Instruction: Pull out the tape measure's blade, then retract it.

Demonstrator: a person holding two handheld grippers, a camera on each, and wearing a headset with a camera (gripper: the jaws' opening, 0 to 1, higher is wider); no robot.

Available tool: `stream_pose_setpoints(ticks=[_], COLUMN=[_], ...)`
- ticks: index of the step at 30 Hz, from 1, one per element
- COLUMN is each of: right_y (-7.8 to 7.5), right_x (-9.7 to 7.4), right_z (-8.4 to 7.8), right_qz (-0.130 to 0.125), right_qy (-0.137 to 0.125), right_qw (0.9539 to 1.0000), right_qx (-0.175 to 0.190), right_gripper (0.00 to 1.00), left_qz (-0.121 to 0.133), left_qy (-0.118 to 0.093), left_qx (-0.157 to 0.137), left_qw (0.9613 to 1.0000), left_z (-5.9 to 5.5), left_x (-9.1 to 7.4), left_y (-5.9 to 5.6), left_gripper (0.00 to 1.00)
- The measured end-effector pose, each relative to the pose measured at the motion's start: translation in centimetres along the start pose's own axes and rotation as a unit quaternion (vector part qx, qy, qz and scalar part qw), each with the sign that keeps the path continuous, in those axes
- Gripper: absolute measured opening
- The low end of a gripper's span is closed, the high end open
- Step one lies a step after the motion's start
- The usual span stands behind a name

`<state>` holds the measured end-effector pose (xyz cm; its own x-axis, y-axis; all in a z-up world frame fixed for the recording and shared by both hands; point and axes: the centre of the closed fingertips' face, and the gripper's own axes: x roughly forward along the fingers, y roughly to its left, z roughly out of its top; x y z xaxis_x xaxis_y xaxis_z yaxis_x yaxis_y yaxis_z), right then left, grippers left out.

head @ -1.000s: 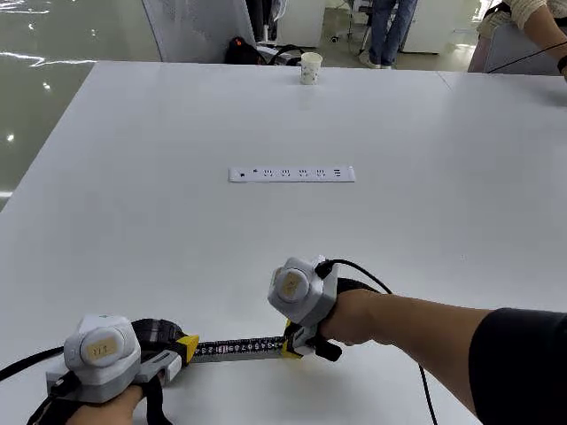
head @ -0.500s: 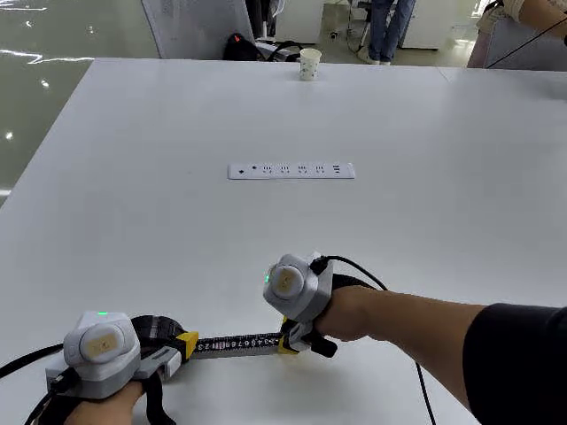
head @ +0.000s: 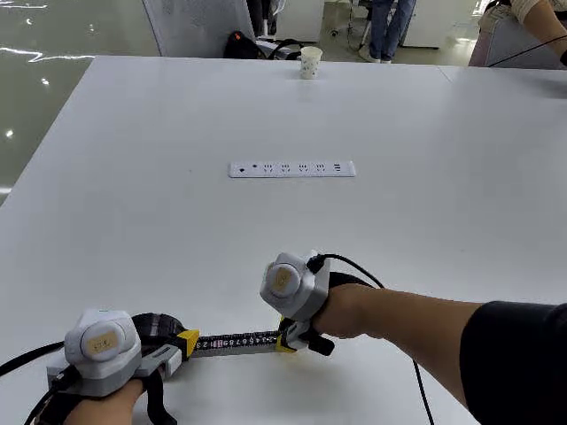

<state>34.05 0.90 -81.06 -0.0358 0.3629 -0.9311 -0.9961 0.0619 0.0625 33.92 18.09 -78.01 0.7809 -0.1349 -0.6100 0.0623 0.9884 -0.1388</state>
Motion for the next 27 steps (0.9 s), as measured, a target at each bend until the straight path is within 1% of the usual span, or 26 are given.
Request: stream_pose_setpoints(ticks=[27], right_y=[0.21], right_x=[0.27], right_z=[0.87], right_qz=[-0.001], right_qy=[0.000], right_qw=[1.0000], right_qx=[0.008], right_gripper=[0.11], left_qz=[-0.001], left_qy=[0.002], left_qx=[-0.001], left_qw=[1.0000], left_z=[-0.01], left_x=[-0.01], left_y=[0.02], left_gripper=[0.63])
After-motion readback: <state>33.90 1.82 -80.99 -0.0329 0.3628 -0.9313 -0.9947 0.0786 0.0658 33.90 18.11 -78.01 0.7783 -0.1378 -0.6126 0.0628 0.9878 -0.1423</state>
